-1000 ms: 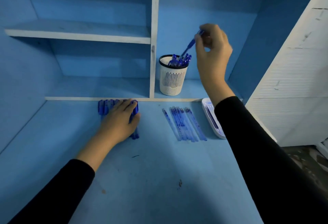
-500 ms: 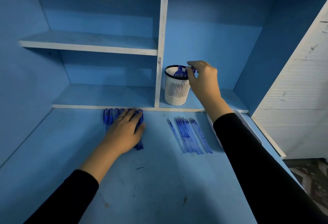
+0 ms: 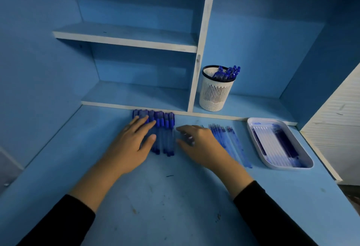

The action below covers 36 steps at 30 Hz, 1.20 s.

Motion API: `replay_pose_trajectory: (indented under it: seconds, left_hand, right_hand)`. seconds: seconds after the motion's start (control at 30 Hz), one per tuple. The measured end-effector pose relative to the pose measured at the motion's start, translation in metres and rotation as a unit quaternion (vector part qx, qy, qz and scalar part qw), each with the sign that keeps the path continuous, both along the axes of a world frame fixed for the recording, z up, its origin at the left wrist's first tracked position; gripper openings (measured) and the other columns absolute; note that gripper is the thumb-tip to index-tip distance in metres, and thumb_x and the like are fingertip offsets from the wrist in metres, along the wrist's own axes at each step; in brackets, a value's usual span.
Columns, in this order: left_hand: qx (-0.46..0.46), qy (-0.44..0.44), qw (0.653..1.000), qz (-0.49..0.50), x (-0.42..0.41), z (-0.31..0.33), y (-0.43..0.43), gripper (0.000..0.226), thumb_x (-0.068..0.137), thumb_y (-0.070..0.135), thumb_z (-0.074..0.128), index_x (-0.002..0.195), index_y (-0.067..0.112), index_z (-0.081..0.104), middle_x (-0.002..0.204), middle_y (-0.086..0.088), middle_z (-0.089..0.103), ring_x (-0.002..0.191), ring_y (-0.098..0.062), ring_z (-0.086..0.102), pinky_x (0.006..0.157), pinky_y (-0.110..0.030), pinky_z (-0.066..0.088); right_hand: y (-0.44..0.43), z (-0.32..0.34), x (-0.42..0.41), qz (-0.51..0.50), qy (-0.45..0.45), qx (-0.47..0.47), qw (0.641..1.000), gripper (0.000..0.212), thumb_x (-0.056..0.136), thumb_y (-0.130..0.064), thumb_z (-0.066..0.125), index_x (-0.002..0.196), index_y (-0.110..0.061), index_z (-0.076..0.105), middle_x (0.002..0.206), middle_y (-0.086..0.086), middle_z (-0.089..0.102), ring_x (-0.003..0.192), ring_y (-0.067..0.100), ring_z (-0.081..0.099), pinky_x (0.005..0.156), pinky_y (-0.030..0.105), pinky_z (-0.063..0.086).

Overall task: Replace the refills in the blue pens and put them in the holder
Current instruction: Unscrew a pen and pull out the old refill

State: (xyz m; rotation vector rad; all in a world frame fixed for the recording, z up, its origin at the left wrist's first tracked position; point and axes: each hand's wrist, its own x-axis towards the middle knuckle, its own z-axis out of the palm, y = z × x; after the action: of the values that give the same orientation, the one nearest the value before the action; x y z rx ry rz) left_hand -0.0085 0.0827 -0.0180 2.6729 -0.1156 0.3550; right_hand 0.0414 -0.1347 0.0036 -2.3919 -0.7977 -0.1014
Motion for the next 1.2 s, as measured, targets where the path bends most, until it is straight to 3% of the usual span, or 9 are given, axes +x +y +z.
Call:
replay_pose_trajectory:
  seconds: [0.13, 0.4, 0.5, 0.67, 0.83, 0.9, 1.0, 1.13, 1.2]
  left_hand:
    - [-0.025, 0.017, 1.0, 0.002, -0.006, -0.004, 0.006, 0.08, 0.085, 0.068, 0.019, 0.149, 0.026, 0.039, 0.16, 0.007, 0.026, 0.15, -0.012, 0.013, 0.118, -0.026, 0.011]
    - [-0.034, 0.048, 0.998, -0.001, -0.005, -0.005, -0.001, 0.062, 0.095, 0.052, 0.035, 0.152, 0.026, 0.034, 0.163, 0.01, 0.017, 0.151, -0.008, 0.007, 0.119, -0.026, 0.012]
    - [-0.035, 0.057, 0.998, 0.003, -0.005, -0.004, -0.002, 0.054, 0.102, 0.044, 0.041, 0.153, 0.028, 0.031, 0.163, 0.013, 0.012, 0.15, -0.005, 0.004, 0.117, -0.025, 0.01]
    - [-0.041, 0.067, 0.997, 0.005, -0.008, 0.001, -0.004, 0.053, 0.102, 0.04, 0.041, 0.153, 0.029, 0.03, 0.163, 0.014, 0.011, 0.15, -0.004, 0.002, 0.117, -0.024, 0.01]
    - [-0.075, 0.08, 0.994, 0.005, -0.006, 0.004, -0.003, 0.051, 0.102, 0.04, 0.041, 0.152, 0.03, 0.032, 0.162, 0.016, 0.013, 0.149, -0.001, 0.003, 0.115, -0.021, 0.007]
    - [-0.092, 0.067, 0.993, 0.006, -0.006, 0.004, -0.003, 0.05, 0.102, 0.039, 0.042, 0.151, 0.029, 0.035, 0.162, 0.015, 0.017, 0.149, -0.001, 0.006, 0.115, -0.019, 0.007]
    - [-0.102, 0.0, 0.995, -0.006, -0.008, 0.007, -0.006, 0.046, 0.103, 0.036, 0.045, 0.147, 0.024, 0.044, 0.158, 0.011, 0.03, 0.147, -0.003, 0.018, 0.114, -0.016, 0.012]
    - [-0.235, -0.099, 0.967, -0.027, -0.013, 0.014, -0.027, 0.036, 0.099, 0.026, 0.053, 0.133, 0.017, 0.06, 0.131, 0.008, 0.062, 0.12, 0.001, 0.056, 0.103, -0.012, 0.038]
    - [-0.32, -0.108, 0.941, -0.014, -0.016, 0.018, -0.042, 0.03, 0.1, 0.016, 0.055, 0.129, 0.016, 0.061, 0.118, 0.007, 0.068, 0.108, 0.005, 0.061, 0.093, -0.009, 0.043]
  right_hand:
    - [0.011, -0.005, -0.002, -0.01, -0.001, 0.046, 0.999, 0.03, 0.089, -0.015, 0.064, 0.119, -0.013, 0.067, 0.1, 0.01, 0.066, 0.082, 0.018, 0.059, 0.083, 0.022, 0.047]
    - [0.014, 0.002, 0.001, -0.024, 0.055, 0.024, 0.998, 0.028, 0.086, -0.005, 0.064, 0.112, -0.012, 0.072, 0.108, 0.007, 0.066, 0.084, 0.008, 0.053, 0.073, -0.002, 0.035]
    - [0.013, 0.008, 0.001, -0.047, 0.075, 0.015, 0.996, 0.028, 0.086, -0.003, 0.06, 0.11, -0.011, 0.072, 0.107, 0.005, 0.067, 0.087, 0.009, 0.057, 0.074, 0.003, 0.037]
    - [0.013, 0.01, -0.001, -0.091, 0.098, 0.018, 0.991, 0.021, 0.084, -0.006, 0.067, 0.104, -0.009, 0.072, 0.086, -0.001, 0.059, 0.08, 0.014, 0.059, 0.06, 0.001, 0.037]
    - [0.004, 0.009, -0.001, -0.14, 0.147, 0.073, 0.976, 0.023, 0.084, -0.004, 0.065, 0.102, -0.016, 0.074, 0.091, -0.002, 0.068, 0.08, 0.011, 0.064, 0.055, -0.003, 0.038]
    - [-0.002, 0.01, -0.002, -0.152, 0.186, 0.119, 0.963, 0.024, 0.085, -0.006, 0.065, 0.102, -0.019, 0.074, 0.089, -0.005, 0.07, 0.069, 0.005, 0.061, 0.056, 0.001, 0.041]
    - [-0.008, 0.009, -0.008, -0.15, 0.28, 0.246, 0.916, 0.024, 0.084, -0.004, 0.068, 0.105, -0.014, 0.074, 0.082, 0.003, 0.072, 0.06, 0.01, 0.057, 0.069, 0.021, 0.051]
    - [-0.01, 0.006, -0.028, -0.114, 0.345, 0.374, 0.853, 0.023, 0.085, -0.004, 0.07, 0.104, -0.015, 0.073, 0.089, 0.005, 0.073, 0.067, 0.009, 0.061, 0.071, 0.019, 0.051]
    - [-0.008, 0.004, -0.041, -0.102, 0.349, 0.413, 0.835, 0.023, 0.085, -0.001, 0.069, 0.101, -0.016, 0.073, 0.088, 0.003, 0.072, 0.068, 0.008, 0.062, 0.068, 0.017, 0.051]
